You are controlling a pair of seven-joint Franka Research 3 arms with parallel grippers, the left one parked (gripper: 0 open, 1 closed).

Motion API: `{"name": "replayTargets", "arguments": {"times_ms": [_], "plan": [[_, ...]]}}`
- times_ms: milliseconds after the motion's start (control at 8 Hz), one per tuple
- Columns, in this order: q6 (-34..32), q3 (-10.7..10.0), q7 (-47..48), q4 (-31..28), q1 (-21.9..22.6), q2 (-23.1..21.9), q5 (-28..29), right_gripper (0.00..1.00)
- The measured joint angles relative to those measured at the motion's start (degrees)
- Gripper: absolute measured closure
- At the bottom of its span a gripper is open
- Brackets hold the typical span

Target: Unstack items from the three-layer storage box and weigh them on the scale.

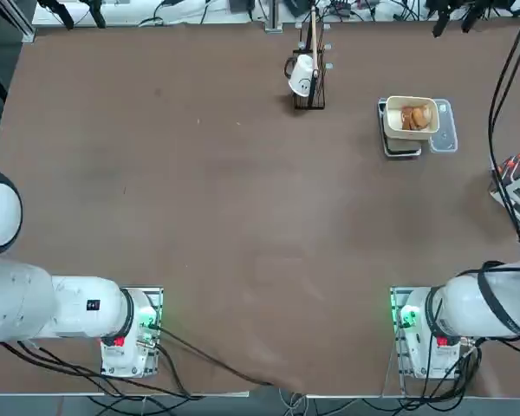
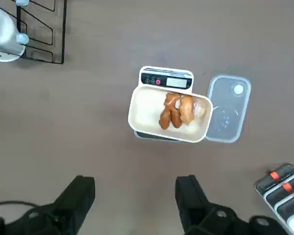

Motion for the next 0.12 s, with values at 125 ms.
{"name": "replayTargets", "arguments": {"times_ms": [125], "plan": [[0.57, -0.25, 0.0, -2.24, 0.09, -1.86, 0.03, 0.0]]}}
